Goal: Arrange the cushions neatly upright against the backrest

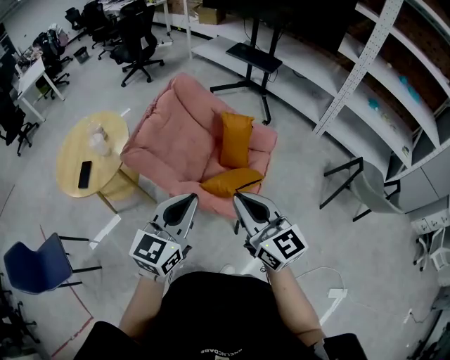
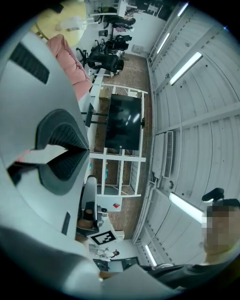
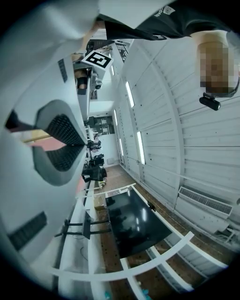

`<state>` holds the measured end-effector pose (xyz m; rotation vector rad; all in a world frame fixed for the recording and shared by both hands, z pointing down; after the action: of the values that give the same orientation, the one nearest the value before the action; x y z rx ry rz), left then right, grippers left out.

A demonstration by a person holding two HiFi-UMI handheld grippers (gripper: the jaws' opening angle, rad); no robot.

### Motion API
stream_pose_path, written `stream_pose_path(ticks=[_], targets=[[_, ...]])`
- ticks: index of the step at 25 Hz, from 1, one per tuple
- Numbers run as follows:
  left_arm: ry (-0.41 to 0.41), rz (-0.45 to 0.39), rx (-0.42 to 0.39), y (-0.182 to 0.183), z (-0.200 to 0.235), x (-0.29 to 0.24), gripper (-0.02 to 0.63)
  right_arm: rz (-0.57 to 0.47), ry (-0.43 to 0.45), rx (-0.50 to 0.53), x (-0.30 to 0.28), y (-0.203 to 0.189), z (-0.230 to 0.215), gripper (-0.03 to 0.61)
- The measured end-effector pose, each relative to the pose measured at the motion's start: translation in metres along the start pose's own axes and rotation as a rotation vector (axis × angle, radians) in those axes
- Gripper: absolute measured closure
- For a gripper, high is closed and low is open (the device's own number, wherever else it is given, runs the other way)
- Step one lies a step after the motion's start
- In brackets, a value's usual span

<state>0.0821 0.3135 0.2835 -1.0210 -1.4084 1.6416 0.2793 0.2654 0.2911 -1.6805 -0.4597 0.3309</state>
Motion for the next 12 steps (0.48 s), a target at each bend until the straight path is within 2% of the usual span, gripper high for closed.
stream_pose_path(ticks=[7,12], targets=[[0.021,0.038,0.02,-0.013,0.007,-0.008,0.601,-0.014,-0.027,-0.061,-0.001,-0.012,-0.022,0.568],[0.007,0.052,0.039,-0.022,0.032,-0.016,0.601,-0.025,-0.079,-0.121,-0.018,-0.018,-0.037,0.568]])
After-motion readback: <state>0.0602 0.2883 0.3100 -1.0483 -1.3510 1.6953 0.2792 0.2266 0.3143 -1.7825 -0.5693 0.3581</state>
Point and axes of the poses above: the fingertips, and each gripper's own axes: x backward along the fingers, z to its left, y out of its top, the point moved 8 cm from there along x, backward along the fingers, and after that the axes turned 3 degrees about y, right-handed, at the moved point
